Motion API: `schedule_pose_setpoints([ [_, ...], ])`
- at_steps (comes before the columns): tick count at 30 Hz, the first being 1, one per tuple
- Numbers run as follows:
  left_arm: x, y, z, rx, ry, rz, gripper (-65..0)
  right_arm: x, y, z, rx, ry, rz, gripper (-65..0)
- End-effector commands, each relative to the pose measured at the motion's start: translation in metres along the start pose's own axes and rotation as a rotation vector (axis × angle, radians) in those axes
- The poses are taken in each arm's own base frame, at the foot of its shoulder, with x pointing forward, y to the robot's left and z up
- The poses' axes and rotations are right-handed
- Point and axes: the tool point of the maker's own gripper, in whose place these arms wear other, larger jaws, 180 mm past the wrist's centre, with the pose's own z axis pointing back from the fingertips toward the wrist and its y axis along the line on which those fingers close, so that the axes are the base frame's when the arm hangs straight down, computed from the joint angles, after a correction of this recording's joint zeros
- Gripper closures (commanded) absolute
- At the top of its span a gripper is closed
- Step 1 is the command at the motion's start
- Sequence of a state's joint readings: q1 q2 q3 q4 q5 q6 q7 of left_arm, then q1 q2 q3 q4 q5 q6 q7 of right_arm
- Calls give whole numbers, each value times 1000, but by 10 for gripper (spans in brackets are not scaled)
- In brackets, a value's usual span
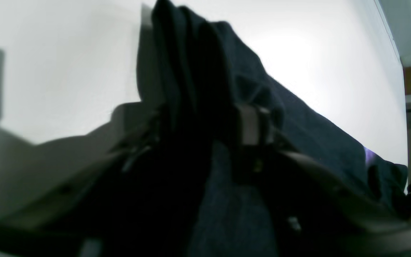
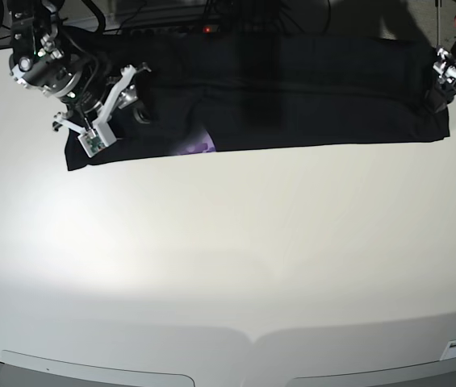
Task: Fold the T-shirt properly
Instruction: 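Release the hem and reposition both grippers at the folded strip's ends, then grasp the strip end with the left gripper and fold it toward the right gripper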
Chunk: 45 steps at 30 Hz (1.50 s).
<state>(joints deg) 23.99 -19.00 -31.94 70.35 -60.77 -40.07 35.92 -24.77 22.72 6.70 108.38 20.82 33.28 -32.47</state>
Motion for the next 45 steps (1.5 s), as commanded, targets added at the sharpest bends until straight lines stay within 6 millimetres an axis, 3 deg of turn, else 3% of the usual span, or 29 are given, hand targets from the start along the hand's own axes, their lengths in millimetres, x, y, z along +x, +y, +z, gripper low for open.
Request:
schedule_pose_setpoints([
  [1,3,2,4,10,7,-18,-153,10,-3,3,-4,-32,20,-334],
  [3,7,2,4,9,-18,-18,-18,10,-3,3,-4,-33,19,-334],
  [4,11,2,4,9,-37,-18,0,10,-3,3,-4,-33,19,-334],
  [10,37,4,7,18,-164,-41,0,12,-2,3,-1,-44,17,-334],
  [16,58,16,0,109,-150,-180,0,34,9,4,48,-170,-25,-334],
  [23,104,23,-11,206,-172,-303,0,32,31,-3,106,-157,-14,-334],
  [26,113,24,-7,209,-182,-292,0,32,32,-3,111,-161,-15,-334],
  [29,103,15,-8,146,-141,-236,0,33,34,-4,111,-164,-22,-334],
  [34,72,-38,-6,-145,-107,-39,0,33,33,-4,106,-164,-25,-334],
  [39,36,-87,-4,-317,-86,105,0,33,34,-5,105,-163,-29,-334],
  [45,-18,-153,-23,-447,-39,174,0,33,34,-5,105,-163,-30,-334],
])
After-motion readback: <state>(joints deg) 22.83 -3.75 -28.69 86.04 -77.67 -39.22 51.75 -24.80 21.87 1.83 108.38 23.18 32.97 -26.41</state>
